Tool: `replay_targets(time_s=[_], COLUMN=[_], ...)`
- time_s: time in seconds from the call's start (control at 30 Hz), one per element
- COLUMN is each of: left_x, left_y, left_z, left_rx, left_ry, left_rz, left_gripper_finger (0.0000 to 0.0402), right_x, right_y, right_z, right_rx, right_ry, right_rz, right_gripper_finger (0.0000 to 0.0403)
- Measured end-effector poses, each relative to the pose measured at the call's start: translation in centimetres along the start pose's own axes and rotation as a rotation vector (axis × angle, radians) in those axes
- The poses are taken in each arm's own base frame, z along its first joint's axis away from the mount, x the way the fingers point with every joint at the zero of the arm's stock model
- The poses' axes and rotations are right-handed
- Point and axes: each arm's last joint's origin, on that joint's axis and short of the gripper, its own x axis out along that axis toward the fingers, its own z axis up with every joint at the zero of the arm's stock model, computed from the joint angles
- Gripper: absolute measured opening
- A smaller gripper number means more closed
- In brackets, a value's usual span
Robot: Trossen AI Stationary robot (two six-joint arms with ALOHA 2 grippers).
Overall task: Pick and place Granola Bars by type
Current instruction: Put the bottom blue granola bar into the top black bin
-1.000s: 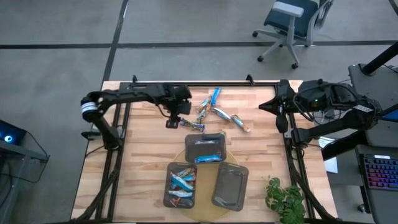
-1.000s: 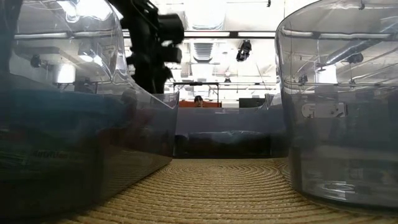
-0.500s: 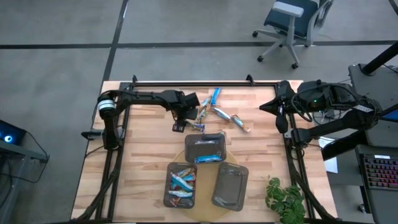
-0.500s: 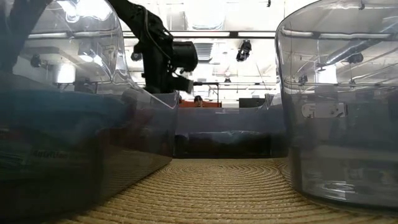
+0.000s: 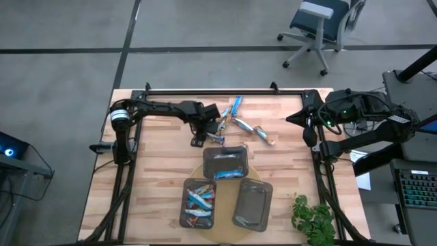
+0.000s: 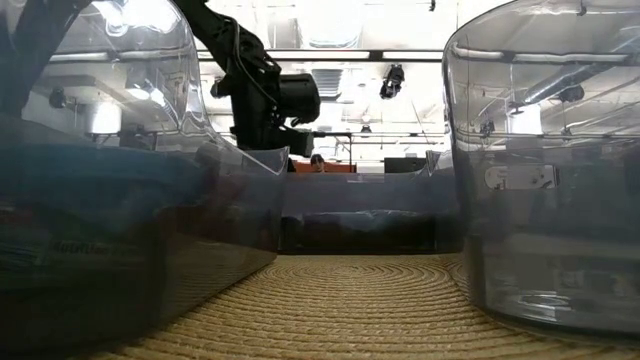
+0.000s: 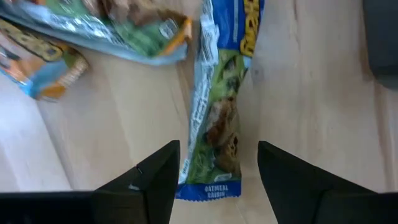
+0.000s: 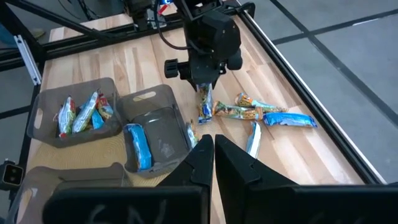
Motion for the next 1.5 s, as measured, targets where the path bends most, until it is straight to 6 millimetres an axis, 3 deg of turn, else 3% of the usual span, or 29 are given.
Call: replay_targets(time_s=[0.43,0.53,0.8,1.0,1.3,1.5], left_x=[1.6,1.6,1.5,1.2,-1.1,-4.2], left_y=[-0.7,-0.6,-0.7,-0.7,-0.3,0.1], left_z=[-1.0,-1.0,-0.9,-1.0,-0.3,1.1], left_rx=[-0.025,-0.029,-0.046,-0.050,-0.051,-0.044], left_ry=[0.018,0.018,0.002,0.025,0.087,0.107], left_rz=[0.010,0.027,0.003,-0.014,-0.028,-0.039], left_gripper_finger=[0.0193,0.0167,0.0052,0.0029,0.0026,0.0026], right_x=[0.0,0.0,0.0,0.0,0.0,0.0], right_y=[0.0,0.0,0.0,0.0,0.0,0.0], right_z=[0.0,0.0,0.0,0.0,0.0,0.0], right_rx=[-0.004,-0.004,-0.001,0.000,-0.004,-0.004], right_ry=[0.000,0.000,0.000,0.000,0.000,0.000], right_rz=[0.000,0.000,-0.001,-0.001,-0.002,-0.002], right_gripper_finger=[0.0009,0.0009,0.0009,0.0009,0.0009,0.0009])
